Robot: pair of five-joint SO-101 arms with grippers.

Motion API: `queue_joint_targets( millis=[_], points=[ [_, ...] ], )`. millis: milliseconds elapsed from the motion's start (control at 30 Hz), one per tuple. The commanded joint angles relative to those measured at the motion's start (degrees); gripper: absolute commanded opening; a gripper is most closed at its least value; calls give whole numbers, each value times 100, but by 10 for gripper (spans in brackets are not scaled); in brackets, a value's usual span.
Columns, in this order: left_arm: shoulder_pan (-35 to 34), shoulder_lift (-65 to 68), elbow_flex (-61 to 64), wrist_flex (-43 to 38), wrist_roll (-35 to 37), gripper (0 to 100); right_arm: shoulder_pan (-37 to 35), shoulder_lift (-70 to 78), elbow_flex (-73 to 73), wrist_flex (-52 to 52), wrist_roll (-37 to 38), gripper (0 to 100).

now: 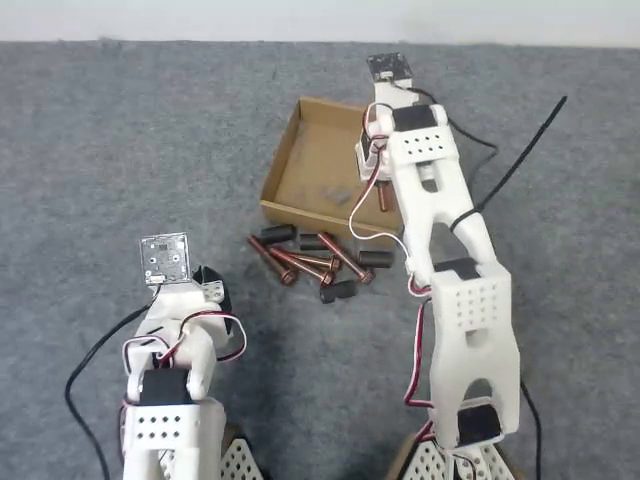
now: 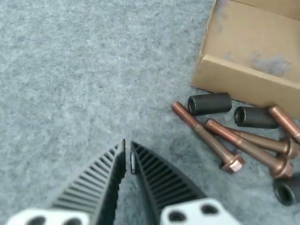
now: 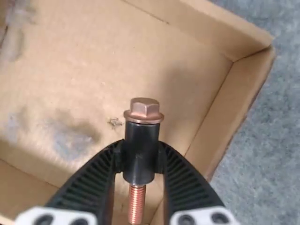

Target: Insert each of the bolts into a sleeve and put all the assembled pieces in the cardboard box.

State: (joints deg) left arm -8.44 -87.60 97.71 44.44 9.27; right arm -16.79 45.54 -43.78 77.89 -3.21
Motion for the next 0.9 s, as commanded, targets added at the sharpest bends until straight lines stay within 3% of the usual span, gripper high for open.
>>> queue_joint_targets(
  millis=[0,133,200,467,600,867],
  points=[
    [-26,-79,-84,-202,-53,12,48,-4,-870,365,-79,23],
    [-26,-79,-84,-202,-53,12,40,180,-1143,822,-176,162],
    [-26,-79,-84,-202,-53,12,13,198,-1248,963,-141,180],
    [-9,-79,-84,-211,-53,12,-4,163,-2365,1578,-132,4],
    [-9,-79,-84,-211,-53,12,-40,163,-3121,2457,-132,18],
    [-9,-79,-84,-220,-53,12,312,-330,-3174,2519,-35,6]
  ],
)
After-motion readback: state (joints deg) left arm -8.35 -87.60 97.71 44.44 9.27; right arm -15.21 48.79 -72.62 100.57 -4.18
